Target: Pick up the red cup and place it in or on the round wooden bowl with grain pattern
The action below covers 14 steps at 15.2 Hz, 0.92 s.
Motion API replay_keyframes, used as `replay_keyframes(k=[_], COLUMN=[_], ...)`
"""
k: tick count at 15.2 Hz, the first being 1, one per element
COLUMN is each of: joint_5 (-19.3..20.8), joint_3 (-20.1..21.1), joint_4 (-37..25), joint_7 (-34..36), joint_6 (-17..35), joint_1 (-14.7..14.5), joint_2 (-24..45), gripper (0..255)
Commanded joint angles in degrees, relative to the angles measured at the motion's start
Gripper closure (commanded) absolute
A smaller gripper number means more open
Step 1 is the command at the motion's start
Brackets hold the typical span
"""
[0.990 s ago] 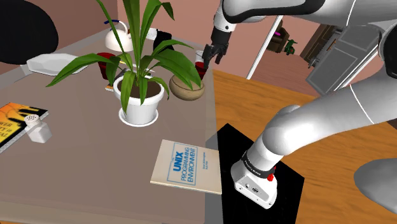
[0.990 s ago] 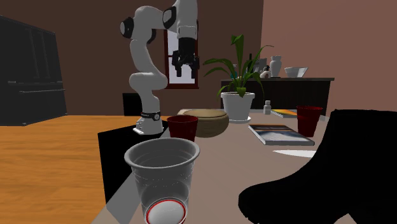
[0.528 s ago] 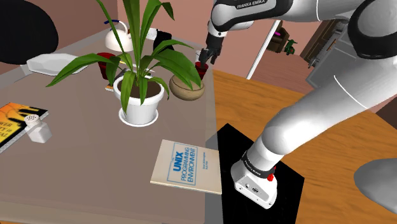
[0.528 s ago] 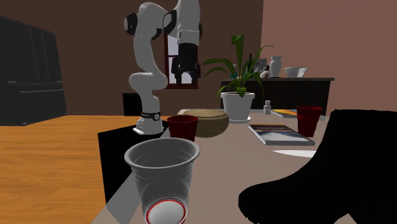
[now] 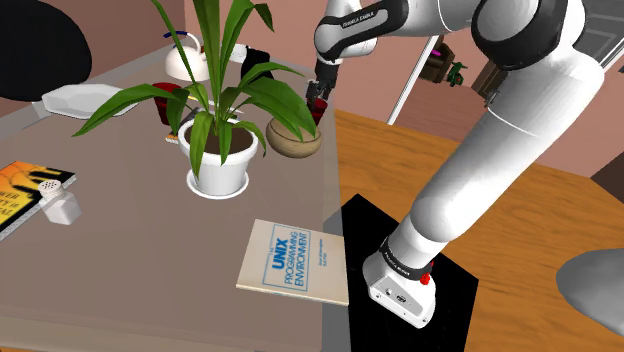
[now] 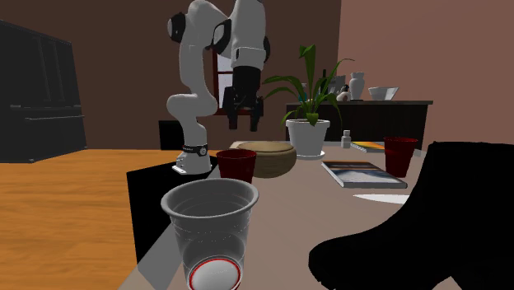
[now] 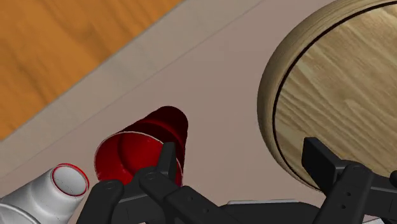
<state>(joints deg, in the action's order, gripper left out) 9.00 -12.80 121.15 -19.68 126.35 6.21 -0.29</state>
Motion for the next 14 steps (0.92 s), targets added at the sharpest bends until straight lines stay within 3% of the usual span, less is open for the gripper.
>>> replay_keyframes(k=[1, 5, 14], joint_5=[-0.5, -1.7, -2.4], joint_3=[-0.6, -1.1, -1.1], joint_4=[-3.1, -9.8, -8.6], joint_7=[-2.1, -5.6, -6.0], joint_6=[1.7, 3.5, 8.4], joint_1=[0.6, 1.9, 2.6], joint_2=[4.3, 12.0, 15.6], gripper=[0, 0, 0])
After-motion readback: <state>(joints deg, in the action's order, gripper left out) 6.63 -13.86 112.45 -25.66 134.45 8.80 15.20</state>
